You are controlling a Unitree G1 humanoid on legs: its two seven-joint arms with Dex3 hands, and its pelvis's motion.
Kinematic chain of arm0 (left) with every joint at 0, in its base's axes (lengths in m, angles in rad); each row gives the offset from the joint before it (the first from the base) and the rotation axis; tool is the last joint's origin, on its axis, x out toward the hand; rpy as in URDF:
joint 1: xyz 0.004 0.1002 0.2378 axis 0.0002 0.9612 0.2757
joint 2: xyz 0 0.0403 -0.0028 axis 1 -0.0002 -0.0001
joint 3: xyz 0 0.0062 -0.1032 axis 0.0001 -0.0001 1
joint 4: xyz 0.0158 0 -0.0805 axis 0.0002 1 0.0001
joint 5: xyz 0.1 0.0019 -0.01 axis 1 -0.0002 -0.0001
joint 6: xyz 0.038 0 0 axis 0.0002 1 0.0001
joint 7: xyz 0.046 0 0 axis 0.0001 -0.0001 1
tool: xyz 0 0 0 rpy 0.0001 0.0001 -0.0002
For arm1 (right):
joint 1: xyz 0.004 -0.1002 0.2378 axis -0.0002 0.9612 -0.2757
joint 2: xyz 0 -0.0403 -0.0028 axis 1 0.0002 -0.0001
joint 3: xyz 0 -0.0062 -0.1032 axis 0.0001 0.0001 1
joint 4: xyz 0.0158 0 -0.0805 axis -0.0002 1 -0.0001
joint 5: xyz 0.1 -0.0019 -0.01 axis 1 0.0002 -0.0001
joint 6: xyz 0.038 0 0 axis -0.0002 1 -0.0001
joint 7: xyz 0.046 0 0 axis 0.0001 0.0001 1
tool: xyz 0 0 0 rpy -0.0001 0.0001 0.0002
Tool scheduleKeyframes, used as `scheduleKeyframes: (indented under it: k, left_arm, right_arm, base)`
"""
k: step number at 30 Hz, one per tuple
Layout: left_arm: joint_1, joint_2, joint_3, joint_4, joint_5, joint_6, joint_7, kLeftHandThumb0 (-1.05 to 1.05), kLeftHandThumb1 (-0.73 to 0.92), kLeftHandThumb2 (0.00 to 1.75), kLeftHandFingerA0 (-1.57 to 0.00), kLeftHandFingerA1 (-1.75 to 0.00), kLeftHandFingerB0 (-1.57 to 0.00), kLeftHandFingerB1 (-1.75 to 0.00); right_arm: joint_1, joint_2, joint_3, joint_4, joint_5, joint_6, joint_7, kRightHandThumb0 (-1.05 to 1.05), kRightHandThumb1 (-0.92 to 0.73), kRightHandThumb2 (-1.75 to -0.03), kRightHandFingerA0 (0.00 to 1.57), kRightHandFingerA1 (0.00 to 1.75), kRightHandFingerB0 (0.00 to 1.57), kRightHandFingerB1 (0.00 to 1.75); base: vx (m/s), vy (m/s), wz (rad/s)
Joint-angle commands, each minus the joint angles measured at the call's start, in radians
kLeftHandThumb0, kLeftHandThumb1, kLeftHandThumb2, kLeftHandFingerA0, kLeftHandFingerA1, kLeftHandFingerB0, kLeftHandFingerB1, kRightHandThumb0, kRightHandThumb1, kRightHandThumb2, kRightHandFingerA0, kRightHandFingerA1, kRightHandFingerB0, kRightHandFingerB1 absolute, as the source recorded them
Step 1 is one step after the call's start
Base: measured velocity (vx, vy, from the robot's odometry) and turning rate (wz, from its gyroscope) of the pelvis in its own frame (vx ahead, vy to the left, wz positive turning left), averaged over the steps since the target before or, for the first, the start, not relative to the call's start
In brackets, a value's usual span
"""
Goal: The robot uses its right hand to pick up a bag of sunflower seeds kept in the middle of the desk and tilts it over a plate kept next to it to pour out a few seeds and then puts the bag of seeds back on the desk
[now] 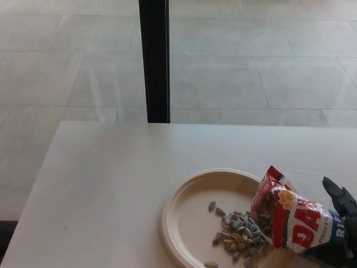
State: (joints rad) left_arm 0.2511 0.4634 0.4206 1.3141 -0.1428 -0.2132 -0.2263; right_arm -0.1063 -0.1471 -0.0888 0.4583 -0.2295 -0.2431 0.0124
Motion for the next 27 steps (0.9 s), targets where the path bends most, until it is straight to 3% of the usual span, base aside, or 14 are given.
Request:
scheduleKeyframes:
  k: [1,2,3,4,5,6,7,10,11,12,14,25,26,27]
  left_arm:
    - [-0.001,0.002,0.002,0.003,-0.005,0.002,0.005,-0.81,0.67,1.06,-0.45,-0.61,-0.36,-0.51]
    - [-0.002,0.002,0.005,0.002,-0.009,0.006,0.004,-0.82,0.83,0.65,-0.50,-0.53,-0.43,-0.36]
    - [-0.002,0.003,0.005,0.002,-0.008,0.007,-0.001,-0.82,0.67,1.06,-0.44,-0.61,-0.36,-0.51]
    - [-0.002,0.003,0.007,0.002,-0.011,0.008,-0.005,-0.82,0.84,0.66,-0.49,-0.53,-0.43,-0.36]
    - [0.001,-0.002,0.007,0.003,-0.011,0.002,-0.008,-0.82,0.83,0.65,-0.48,-0.52,-0.40,-0.35]
    - [0.001,-0.003,0.004,0.003,-0.007,0.002,-0.002,-0.80,0.66,1.05,-0.44,-0.60,-0.36,-0.51]
    - [0.001,-0.004,0.005,0.003,-0.008,0.003,0.000,-0.81,0.84,0.66,-0.51,-0.52,-0.43,-0.36]
    - [0.000,-0.005,0.009,0.002,-0.011,0.004,0.002,-0.81,0.84,0.66,-0.51,-0.52,-0.43,-0.36]
    - [-0.003,-0.008,0.022,0.005,-0.023,0.009,0.000,-0.78,0.65,1.05,-0.46,-0.61,-0.38,-0.51]
    - [-0.002,-0.008,0.018,0.004,-0.016,0.006,0.002,-0.81,0.83,0.65,-0.49,-0.52,-0.44,-0.37]
    - [0.006,-0.011,0.019,0.003,-0.014,-0.002,0.006,-0.82,0.83,0.65,-0.50,-0.52,-0.43,-0.36]
    - [0.013,-0.013,0.012,0.003,-0.005,-0.004,0.006,-0.85,0.83,0.65,-0.50,-0.54,-0.42,-0.36]
    - [0.016,-0.014,0.017,0.002,-0.010,-0.007,0.001,-0.80,0.64,1.07,-0.44,-0.62,-0.33,-0.50]
    - [0.016,-0.014,0.018,0.001,-0.011,-0.007,0.000,-0.80,0.64,1.07,-0.44,-0.62,-0.33,-0.50]
  right_arm:
    - [0.047,-0.042,0.039,0.025,-0.027,0.063,0.001,-0.84,-0.58,-0.78,0.00,0.00,0.00,0.00]
    - [0.051,-0.052,0.046,0.024,-0.033,0.059,-0.003,-0.86,-0.59,-0.77,0.00,0.00,0.00,0.00]
    - [0.058,-0.063,0.051,0.020,-0.036,0.059,-0.004,-0.89,-0.61,-0.76,0.00,0.00,0.00,0.00]
    - [0.062,-0.069,0.055,0.017,-0.037,0.060,-0.008,-0.91,-0.62,-0.74,0.00,0.00,0.00,0.00]
    - [0.070,-0.082,0.059,0.010,-0.038,0.059,-0.007,-0.92,-0.62,-0.73,0.00,0.00,0.00,0.00]
    - [0.081,-0.107,0.068,0.004,-0.053,0.054,-0.006,-0.98,-0.67,-0.61,0.00,0.00,0.00,0.00]
    - [0.086,-0.115,0.073,0.000,-0.058,0.053,-0.009,-0.99,-0.67,-0.60,0.00,0.00,0.00,0.00]
    - [0.093,-0.129,0.088,-0.008,-0.058,0.055,-0.017,-0.99,-0.67,-0.60,0.00,0.00,0.00,0.00]
    - [0.105,-0.156,0.096,-0.011,-0.075,0.042,-0.018,-0.99,-0.58,-0.76,0.00,0.00,0.00,0.00]
    - [0.121,-0.194,0.109,-0.030,-0.094,0.049,0.005,-1.02,-0.66,-0.60,0.00,0.00,0.00,0.00]
    - [0.130,-0.227,0.127,-0.025,-0.115,0.022,-0.007,-1.05,-0.65,-0.61,0.00,0.00,0.00,0.00]
    - [0.222,-0.303,0.085,-0.143,-0.031,-0.030,0.046,-1.04,-0.53,-0.81,0.00,0.00,0.00,0.00]
    - [0.224,-0.299,0.079,-0.151,-0.018,-0.033,0.050,-1.05,-0.60,-1.00,0.00,0.22,0.00,0.10]
    - [0.226,-0.298,0.077,-0.154,-0.016,-0.032,0.052,-1.05,-0.60,-1.00,0.00,0.22,0.00,0.10]
  base:
    - [0.00,0.000,0.00]
    - [0.00,0.000,0.00]
    - [0.00,0.000,0.00]
    - [0.00,0.000,0.00]
    - [0.00,0.000,0.00]
    - [0.00,0.000,0.00]
    - [0.00,0.000,0.00]
    - [0.00,0.000,0.00]
    - [0.00,0.000,0.00]
    - [0.00,0.000,0.00]
    - [0.00,0.000,0.00]
    - [0.00,0.000,0.00]
    - [0.00,0.000,0.00]
    - [0.00,0.000,0.00]
